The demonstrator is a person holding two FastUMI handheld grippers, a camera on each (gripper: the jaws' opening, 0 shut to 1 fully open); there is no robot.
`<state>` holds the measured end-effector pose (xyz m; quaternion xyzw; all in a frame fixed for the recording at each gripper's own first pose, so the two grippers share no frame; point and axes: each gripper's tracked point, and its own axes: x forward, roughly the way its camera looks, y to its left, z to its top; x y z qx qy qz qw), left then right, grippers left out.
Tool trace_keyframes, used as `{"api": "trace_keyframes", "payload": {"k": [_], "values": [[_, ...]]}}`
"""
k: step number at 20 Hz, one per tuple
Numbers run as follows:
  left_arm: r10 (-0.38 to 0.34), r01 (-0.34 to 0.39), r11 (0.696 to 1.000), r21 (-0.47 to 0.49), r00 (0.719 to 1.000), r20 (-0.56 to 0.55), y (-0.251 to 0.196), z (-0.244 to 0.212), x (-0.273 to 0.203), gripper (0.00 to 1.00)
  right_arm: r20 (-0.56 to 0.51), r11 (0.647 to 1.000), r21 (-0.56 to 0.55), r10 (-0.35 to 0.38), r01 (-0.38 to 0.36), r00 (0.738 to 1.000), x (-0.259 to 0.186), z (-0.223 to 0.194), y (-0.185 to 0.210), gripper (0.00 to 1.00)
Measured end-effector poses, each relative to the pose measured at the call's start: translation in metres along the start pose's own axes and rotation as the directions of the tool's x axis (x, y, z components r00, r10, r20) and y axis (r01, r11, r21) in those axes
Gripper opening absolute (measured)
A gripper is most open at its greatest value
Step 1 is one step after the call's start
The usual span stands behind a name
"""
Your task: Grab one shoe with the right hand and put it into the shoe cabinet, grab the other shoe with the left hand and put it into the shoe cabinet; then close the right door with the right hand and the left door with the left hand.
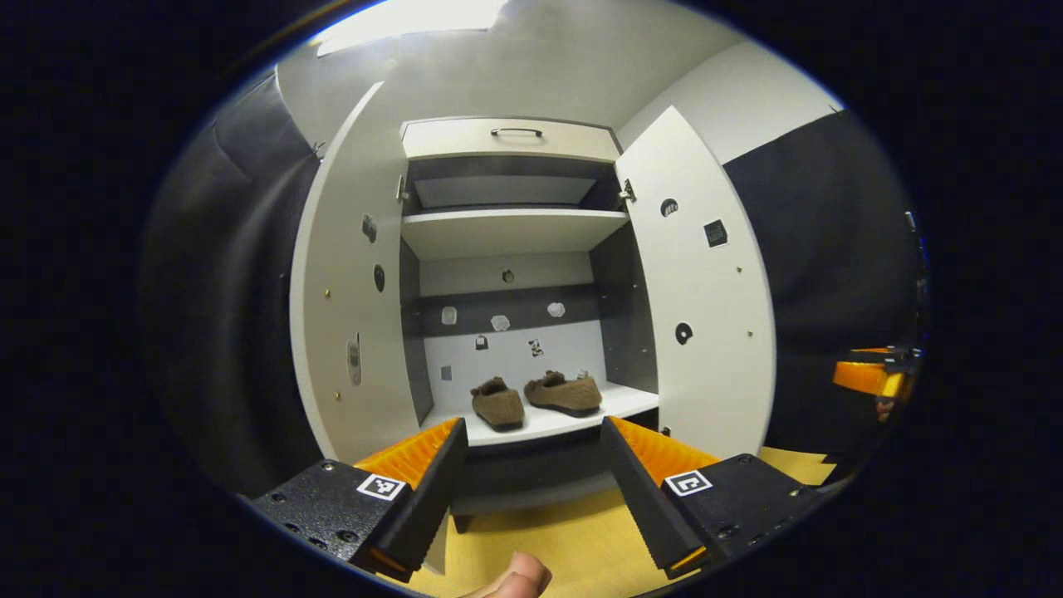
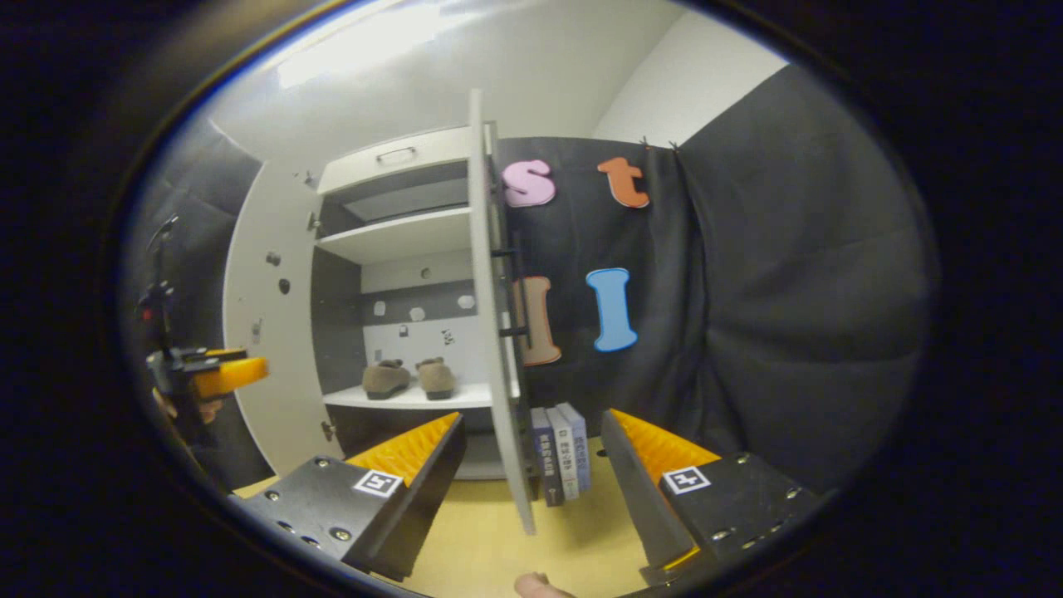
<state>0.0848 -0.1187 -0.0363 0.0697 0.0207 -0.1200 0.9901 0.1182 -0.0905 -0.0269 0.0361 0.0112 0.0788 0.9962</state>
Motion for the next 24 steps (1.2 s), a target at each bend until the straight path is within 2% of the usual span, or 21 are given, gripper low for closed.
{"api": "trace_keyframes", "payload": {"k": [2,3,5,7,10,14,16,19,22,24], "values": [[-0.043,0.043,0.998,-0.040,0.999,0.009,-0.009,-0.002,-0.020,1.00,0.001,0.999,-0.020,-0.034,0.034,0.999,0.013,0.011,-0.027,0.99],[-0.052,0.052,0.998,-0.044,0.999,0.008,-0.009,-0.005,-0.029,0.98,0.004,0.998,-0.037,-0.043,0.043,0.999,0.019,0.018,-0.038,0.99],[-0.039,0.039,0.998,-0.059,0.999,-0.001,-0.003,-0.011,-0.045,1.00,0.012,0.997,-0.051,-0.049,0.050,0.999,0.030,0.032,-0.056,1.00],[-0.016,0.016,0.998,-0.056,1.000,-0.004,0.002,-0.012,-0.057,0.98,0.019,0.998,-0.059,-0.030,0.031,0.999,0.044,0.047,-0.069,1.00],[0.029,-0.029,0.999,-0.045,0.999,0.014,0.012,-0.011,-0.074,0.98,0.032,0.995,-0.084,0.055,-0.052,0.998,0.065,0.078,-0.073,1.00],[0.014,-0.012,0.999,-0.044,0.999,0.034,0.007,-0.008,-0.085,0.98,0.033,0.989,-0.109,0.100,-0.096,0.994,0.102,0.114,-0.081,1.00],[-0.006,0.008,0.998,-0.058,0.999,0.039,0.003,-0.009,-0.088,0.98,-0.019,0.989,-0.125,0.079,-0.081,0.997,0.121,0.108,-0.090,0.98],[-0.019,0.022,0.997,-0.069,0.999,0.042,0.003,-0.011,-0.092,0.98,-0.078,0.981,-0.173,0.079,-0.091,0.994,0.145,0.099,-0.079,1.00],[0.003,0.001,0.997,-0.083,0.999,0.044,0.014,-0.012,-0.093,0.98,-0.090,0.979,-0.160,0.111,-0.124,0.990,0.168,0.096,-0.056,0.98],[0.010,-0.006,0.996,-0.085,0.999,0.042,0.021,-0.014,-0.095,0.98,-0.112,0.978,-0.153,0.124,-0.140,0.986,0.181,0.090,-0.044,1.00]]}}
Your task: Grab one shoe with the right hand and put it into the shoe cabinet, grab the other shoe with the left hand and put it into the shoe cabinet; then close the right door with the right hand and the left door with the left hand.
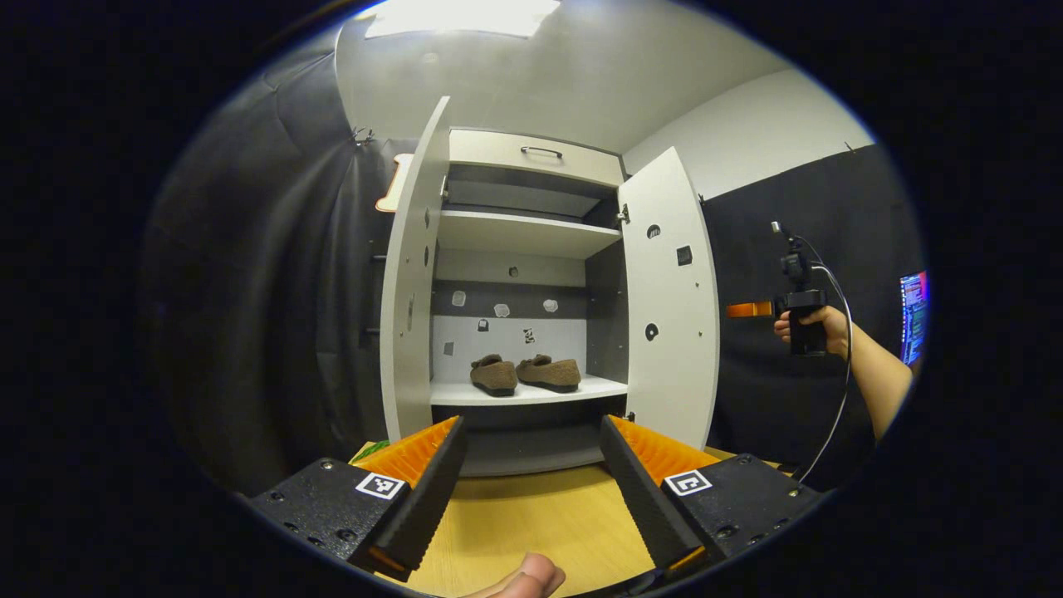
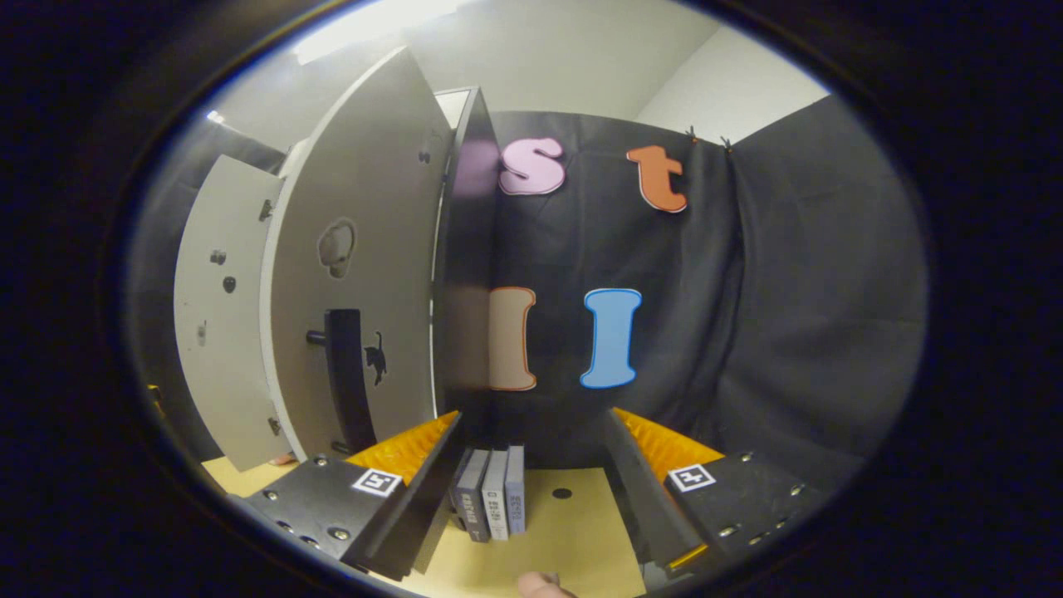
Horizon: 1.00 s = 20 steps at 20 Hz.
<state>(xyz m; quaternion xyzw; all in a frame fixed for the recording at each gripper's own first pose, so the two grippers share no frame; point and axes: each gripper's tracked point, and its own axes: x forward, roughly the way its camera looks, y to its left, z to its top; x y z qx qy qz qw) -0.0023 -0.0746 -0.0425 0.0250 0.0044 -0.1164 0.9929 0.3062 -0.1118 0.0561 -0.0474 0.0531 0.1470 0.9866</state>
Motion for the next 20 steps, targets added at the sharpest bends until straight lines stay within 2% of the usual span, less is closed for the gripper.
{"api": "trace_keyframes", "payload": {"k": [5,7,8,9,14,15,20], "values": [[0.014,-0.014,1.000,-0.012,1.000,-0.006,0.014,-0.005,-0.002,0.98,-0.018,0.998,-0.011,0.059,-0.060,0.998,0.019,-0.004,0.041,1.00],[0.015,-0.015,1.000,-0.015,1.000,-0.014,0.019,-0.010,-0.002,0.98,-0.026,0.998,-0.046,0.042,-0.044,0.999,0.018,-0.004,0.043,1.00],[0.018,-0.018,1.000,-0.013,1.000,-0.023,0.022,-0.013,-0.002,0.98,-0.026,0.999,-0.037,0.037,-0.038,0.999,0.019,-0.004,0.042,0.92],[0.025,-0.025,1.000,-0.012,0.999,-0.033,0.026,-0.016,-0.002,0.98,-0.030,0.999,-0.021,0.035,-0.035,0.999,0.019,-0.005,0.043,0.94],[0.051,-0.052,0.998,-0.027,0.998,-0.032,0.041,-0.016,-0.003,0.98,-0.020,1.000,0.011,0.025,-0.025,0.999,0.015,-0.005,0.057,0.92],[0.062,-0.063,0.998,-0.029,0.998,-0.030,0.045,-0.016,-0.003,0.98,-0.020,1.000,0.006,0.025,-0.025,0.999,0.015,-0.005,0.063,0.94],[0.090,-0.091,0.995,-0.037,0.996,-0.029,0.056,-0.015,-0.001,0.96,-0.026,0.999,-0.015,0.035,-0.035,0.999,0.014,-0.003,0.106,0.92]]}}
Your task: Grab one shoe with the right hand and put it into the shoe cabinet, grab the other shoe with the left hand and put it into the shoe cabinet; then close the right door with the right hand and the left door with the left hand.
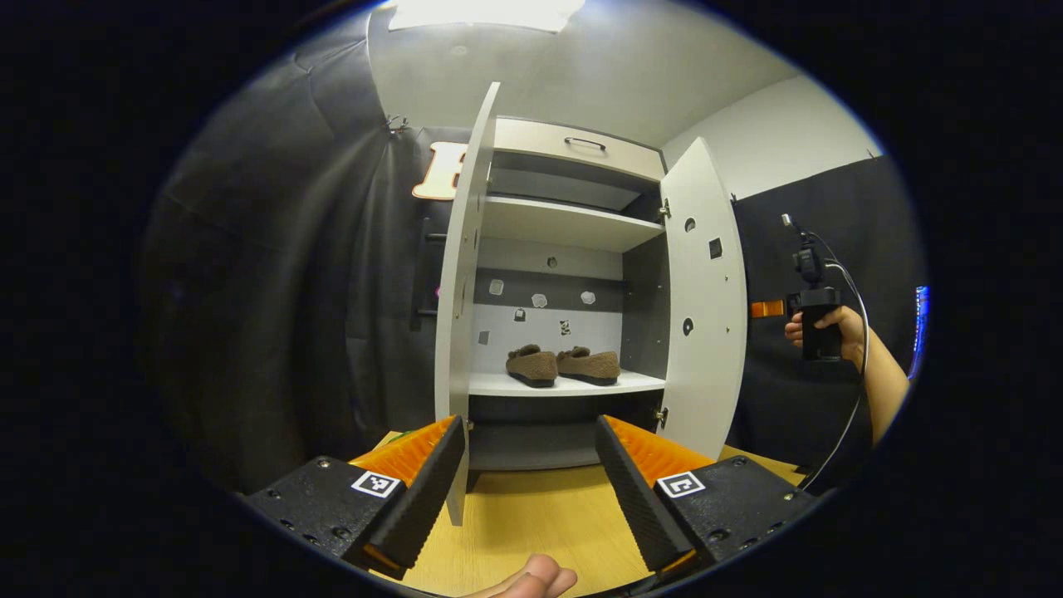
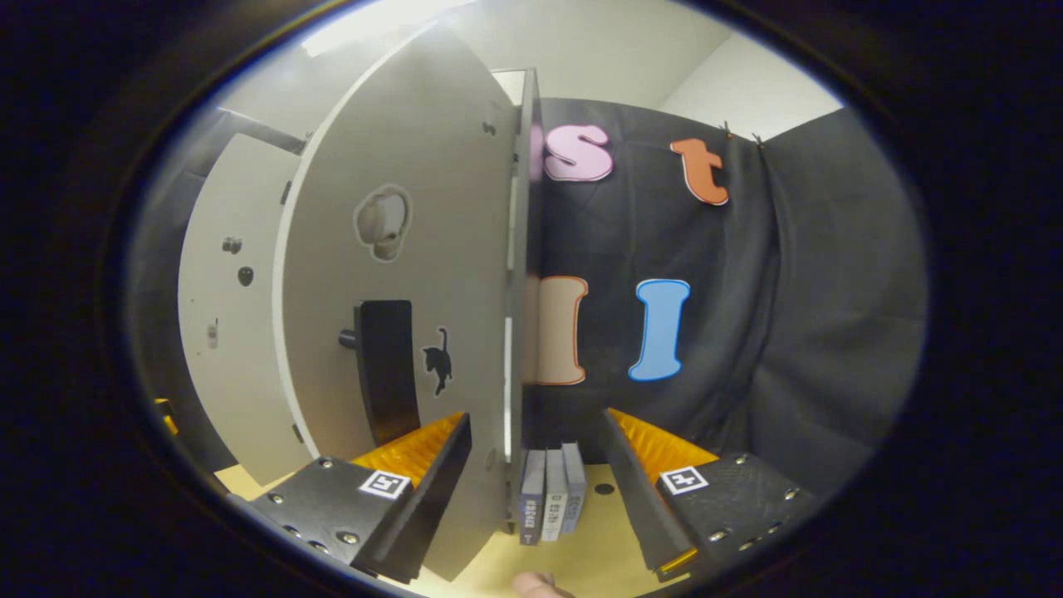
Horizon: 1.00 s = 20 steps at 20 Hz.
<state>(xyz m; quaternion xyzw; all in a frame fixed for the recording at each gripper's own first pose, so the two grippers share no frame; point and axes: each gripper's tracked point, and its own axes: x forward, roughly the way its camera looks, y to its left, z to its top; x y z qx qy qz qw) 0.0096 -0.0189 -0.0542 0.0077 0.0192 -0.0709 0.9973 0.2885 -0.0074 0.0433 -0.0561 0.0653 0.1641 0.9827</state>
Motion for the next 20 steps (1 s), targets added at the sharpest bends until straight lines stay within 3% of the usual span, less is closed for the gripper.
{"api": "trace_keyframes", "payload": {"k": [5,9,13,17,20], "values": [[0.022,-0.022,1.000,0.001,1.000,0.006,0.011,0.003,-0.001,0.96,0.015,1.000,0.004,-0.015,0.015,1.000,0.004,0.001,0.031,0.92],[0.044,-0.044,0.999,0.005,0.999,0.012,0.021,0.007,0.001,0.96,0.014,0.997,0.078,-0.003,0.002,1.000,0.012,-0.006,0.062,0.92],[0.080,-0.080,0.997,0.013,0.996,0.025,0.037,0.016,0.000,0.96,0.026,0.992,0.081,0.092,-0.094,0.995,0.010,-0.010,0.113,0.92],[0.105,-0.105,0.994,0.000,0.994,0.015,0.058,0.019,-0.008,0.97,0.078,1.000,0.009,0.014,-0.015,0.997,-0.015,-0.013,0.107,0.93],[0.137,-0.138,0.990,0.009,0.990,0.032,0.075,0.026,-0.003,0.96,0.084,1.000,0.017,0.020,-0.021,0.996,-0.039,-0.026,0.112,0.98]]}}
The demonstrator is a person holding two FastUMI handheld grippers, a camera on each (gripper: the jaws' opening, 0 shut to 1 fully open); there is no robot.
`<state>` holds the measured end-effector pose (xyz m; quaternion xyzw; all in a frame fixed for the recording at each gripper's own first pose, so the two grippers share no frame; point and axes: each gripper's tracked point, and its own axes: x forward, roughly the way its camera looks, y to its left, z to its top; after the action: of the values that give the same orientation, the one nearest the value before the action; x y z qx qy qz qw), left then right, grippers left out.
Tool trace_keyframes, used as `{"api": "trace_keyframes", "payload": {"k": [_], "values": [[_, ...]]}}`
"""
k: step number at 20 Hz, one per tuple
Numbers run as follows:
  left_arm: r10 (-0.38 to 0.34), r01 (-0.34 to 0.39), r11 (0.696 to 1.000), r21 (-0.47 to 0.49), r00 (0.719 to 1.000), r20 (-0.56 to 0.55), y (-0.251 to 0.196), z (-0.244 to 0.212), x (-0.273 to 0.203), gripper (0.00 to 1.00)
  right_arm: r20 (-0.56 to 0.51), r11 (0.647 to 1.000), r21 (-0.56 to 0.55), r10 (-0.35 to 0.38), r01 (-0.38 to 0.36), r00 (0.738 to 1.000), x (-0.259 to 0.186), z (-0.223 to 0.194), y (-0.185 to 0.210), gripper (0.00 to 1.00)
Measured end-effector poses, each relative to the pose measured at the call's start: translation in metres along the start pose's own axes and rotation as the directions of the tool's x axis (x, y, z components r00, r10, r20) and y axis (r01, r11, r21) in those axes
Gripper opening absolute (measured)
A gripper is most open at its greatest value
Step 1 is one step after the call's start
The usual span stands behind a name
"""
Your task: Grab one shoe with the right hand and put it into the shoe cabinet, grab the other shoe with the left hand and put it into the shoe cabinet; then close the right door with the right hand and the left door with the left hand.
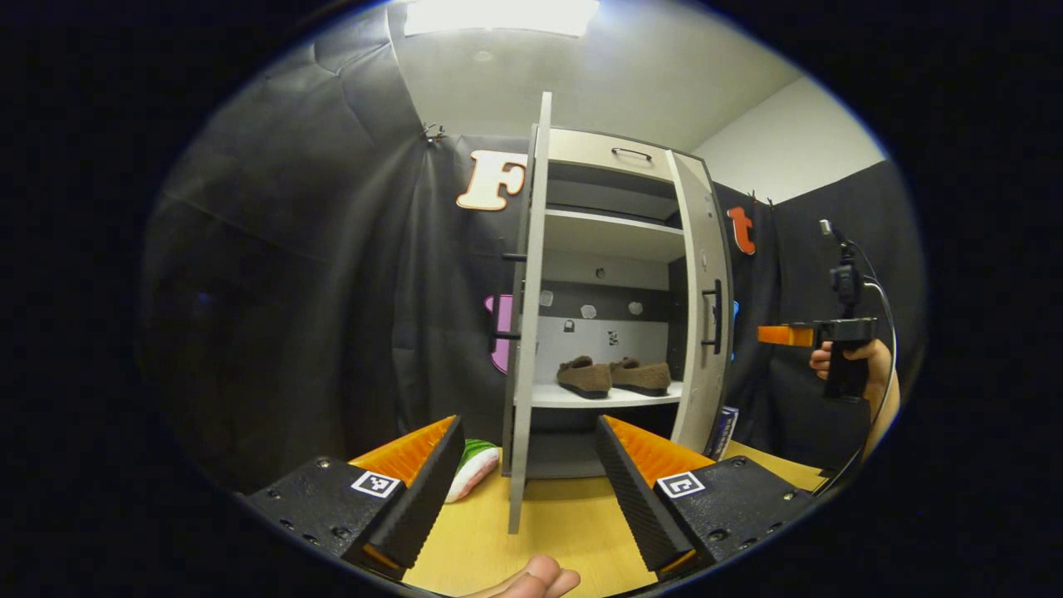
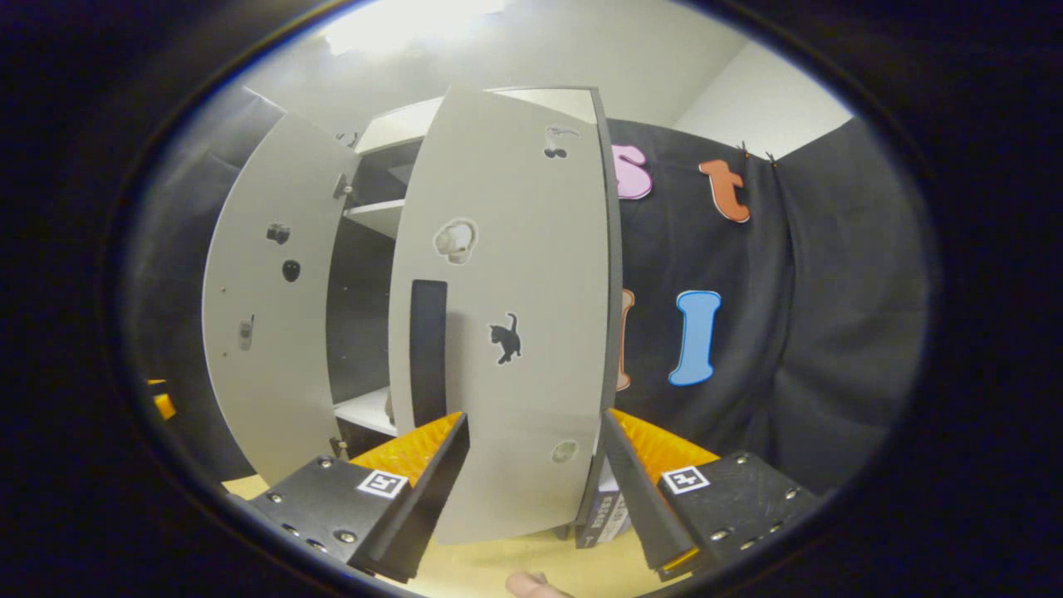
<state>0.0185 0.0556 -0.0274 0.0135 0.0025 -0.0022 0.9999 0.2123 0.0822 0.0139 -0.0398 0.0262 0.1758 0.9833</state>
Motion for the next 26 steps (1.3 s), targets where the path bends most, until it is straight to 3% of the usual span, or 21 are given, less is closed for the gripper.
{"api": "trace_keyframes", "payload": {"k": [6,10,16,17,18,22,23,26], "values": [[0.035,-0.035,0.999,0.001,0.999,0.016,0.031,0.009,0.005,0.96,0.002,1.000,-0.018,-0.009,0.009,1.000,-0.059,-0.022,0.001,0.94],[0.097,-0.097,0.995,-0.031,0.995,-0.022,0.075,0.012,0.020,0.94,0.041,0.998,0.053,0.012,-0.014,0.999,-0.095,-0.032,0.020,0.94],[0.159,-0.158,0.987,-0.017,0.987,0.032,0.146,0.050,0.072,1.00,0.071,0.995,0.078,-0.065,0.059,0.995,-0.129,-0.042,0.019,0.93],[0.166,-0.166,0.986,-0.011,0.986,0.031,0.156,0.056,0.081,0.93,0.072,0.995,0.079,-0.060,0.054,0.996,-0.133,-0.042,0.023,0.98],[0.162,-0.161,0.987,-0.015,0.987,0.023,0.164,0.060,0.091,0.96,0.079,0.996,0.077,-0.048,0.041,0.996,-0.138,-0.041,0.029,0.94],[0.104,-0.104,0.995,0.001,0.994,0.016,0.169,0.081,0.130,0.97,0.109,0.997,0.063,-0.046,0.039,0.993,-0.156,-0.036,0.038,0.93],[0.097,-0.097,0.995,0.013,0.995,0.011,0.171,0.083,0.138,0.93,0.115,0.997,0.062,-0.048,0.041,0.992,-0.160,-0.036,0.042,0.93],[0.059,-0.060,0.998,-0.020,0.998,-0.036,0.160,0.082,0.163,0.96,0.134,0.997,0.059,-0.046,0.039,0.990,-0.171,-0.033,0.053,0.93]]}}
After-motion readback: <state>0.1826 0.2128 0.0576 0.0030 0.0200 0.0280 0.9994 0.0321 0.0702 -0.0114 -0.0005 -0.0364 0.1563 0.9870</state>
